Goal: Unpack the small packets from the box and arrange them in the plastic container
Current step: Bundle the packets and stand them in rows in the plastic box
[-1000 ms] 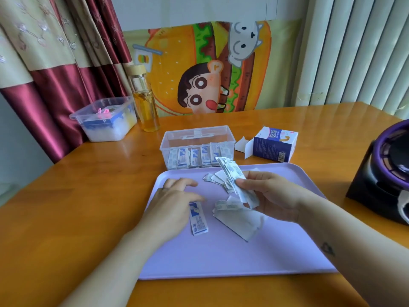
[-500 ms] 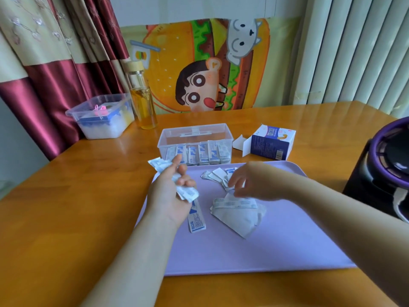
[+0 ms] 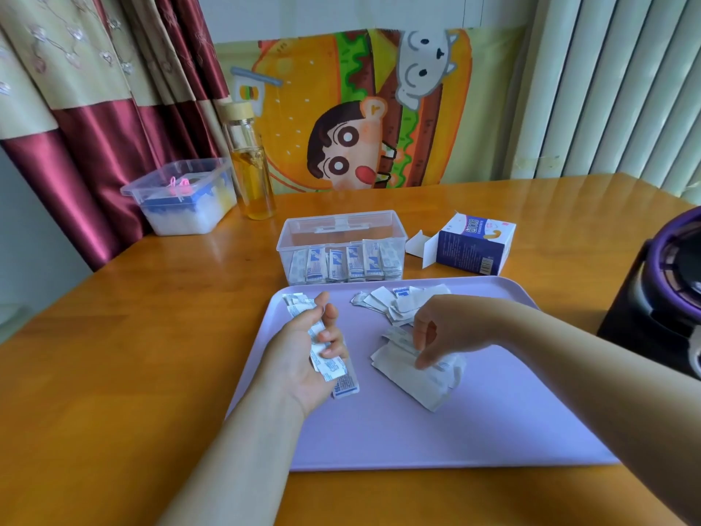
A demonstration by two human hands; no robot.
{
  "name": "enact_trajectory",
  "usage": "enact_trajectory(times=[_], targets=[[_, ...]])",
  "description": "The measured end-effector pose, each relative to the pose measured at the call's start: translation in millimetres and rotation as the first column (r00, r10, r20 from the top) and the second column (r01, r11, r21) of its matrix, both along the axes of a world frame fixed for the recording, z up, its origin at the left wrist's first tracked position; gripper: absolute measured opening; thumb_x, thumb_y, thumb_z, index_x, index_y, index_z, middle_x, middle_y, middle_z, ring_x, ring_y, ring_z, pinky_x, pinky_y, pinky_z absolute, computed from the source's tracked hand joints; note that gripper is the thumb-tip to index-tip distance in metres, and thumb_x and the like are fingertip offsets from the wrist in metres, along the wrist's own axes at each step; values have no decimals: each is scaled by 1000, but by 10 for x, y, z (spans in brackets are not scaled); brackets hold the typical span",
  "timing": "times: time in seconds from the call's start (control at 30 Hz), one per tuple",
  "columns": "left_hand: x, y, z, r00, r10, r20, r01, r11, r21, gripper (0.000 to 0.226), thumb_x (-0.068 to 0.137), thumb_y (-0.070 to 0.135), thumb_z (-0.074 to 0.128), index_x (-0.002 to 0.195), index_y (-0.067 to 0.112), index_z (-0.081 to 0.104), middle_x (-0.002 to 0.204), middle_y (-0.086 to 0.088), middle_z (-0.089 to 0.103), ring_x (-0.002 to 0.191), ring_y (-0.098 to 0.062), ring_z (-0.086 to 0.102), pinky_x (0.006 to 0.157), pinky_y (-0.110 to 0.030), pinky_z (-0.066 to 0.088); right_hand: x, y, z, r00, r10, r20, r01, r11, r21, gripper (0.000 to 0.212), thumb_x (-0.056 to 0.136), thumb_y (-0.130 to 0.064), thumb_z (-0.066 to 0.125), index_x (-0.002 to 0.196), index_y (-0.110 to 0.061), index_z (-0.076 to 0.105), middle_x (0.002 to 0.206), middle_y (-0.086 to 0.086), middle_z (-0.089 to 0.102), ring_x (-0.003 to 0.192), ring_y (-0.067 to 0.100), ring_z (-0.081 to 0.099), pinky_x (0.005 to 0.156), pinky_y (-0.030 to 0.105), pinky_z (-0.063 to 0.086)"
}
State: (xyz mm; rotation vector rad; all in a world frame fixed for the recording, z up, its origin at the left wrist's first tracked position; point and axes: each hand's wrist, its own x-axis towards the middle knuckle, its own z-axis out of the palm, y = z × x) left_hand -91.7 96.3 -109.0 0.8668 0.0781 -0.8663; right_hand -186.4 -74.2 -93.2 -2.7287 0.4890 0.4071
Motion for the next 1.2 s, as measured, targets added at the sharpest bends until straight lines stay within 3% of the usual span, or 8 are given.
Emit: enact_trajectory(times=[0.23,0.5,0.77,0.83,0.9,1.03,1.1,1.2], targets=[[-72,-26,3,999,-36,-7,36,999,-24,26,97,13,45,118,18,58,61,6,56,38,-3,33,34,-13,25,34,29,19,995,-94,13,95,994,-48,43,81,-44,67,114,-16,62,108,-1,63,95,15,56,79,24,45],[-123,-26,15,992,-54,-110,52,999,-16,21,94,21,53,114,15,50,82,-2,63,59,-11,52,48,-18,46,37,-24,33,992,-122,29,122,993,0,32,84,-41,65,105,-18,67,94,-2,64,81,13,55,67,19,41],[-178,-41,45,976,-158,-152,141,983,-119,60,93,57,37,124,8,52,121,-17,63,102,-32,62,87,-45,48,-52,306,187,839,-339,425,11,792,610,32,80,-29,73,109,-22,60,56,-7,63,53,9,57,60,21,40],[-217,-40,62,959,-266,-99,255,961,-109,66,90,61,36,122,7,57,115,-15,66,98,-29,66,95,-41,47,-14,466,122,839,-287,463,-23,831,556,32,78,-31,75,104,-21,59,53,-8,60,49,8,54,55,18,38],[-244,-49,54,957,-282,-65,276,957,-92,52,93,50,42,115,7,61,100,-11,70,80,-24,70,79,-35,56,18,552,72,832,-204,516,3,931,364,40,71,-42,78,101,-25,58,57,-11,55,54,3,52,53,19,38],[-243,-75,20,972,-229,-54,225,972,-74,22,96,18,47,109,7,62,83,-5,69,71,-15,64,70,-28,53,-73,528,181,826,-9,563,-112,977,180,76,59,-52,81,124,-34,47,97,-10,58,95,1,54,78,19,42],[-223,-96,3,970,-238,-55,233,969,-82,26,94,14,50,116,7,61,88,-6,65,83,-15,58,85,-27,49,-113,528,228,880,180,440,-222,974,45,106,57,-52,83,142,-43,22,141,-4,29,129,10,33,100,25,36],[-283,-120,23,934,-356,6,356,933,-51,33,94,14,47,124,8,60,91,-11,61,94,-21,58,84,-32,51,-108,543,214,925,274,263,-263,962,-77,117,58,-51,83,143,-52,3,151,-17,-12,143,19,13,109,39,32]])
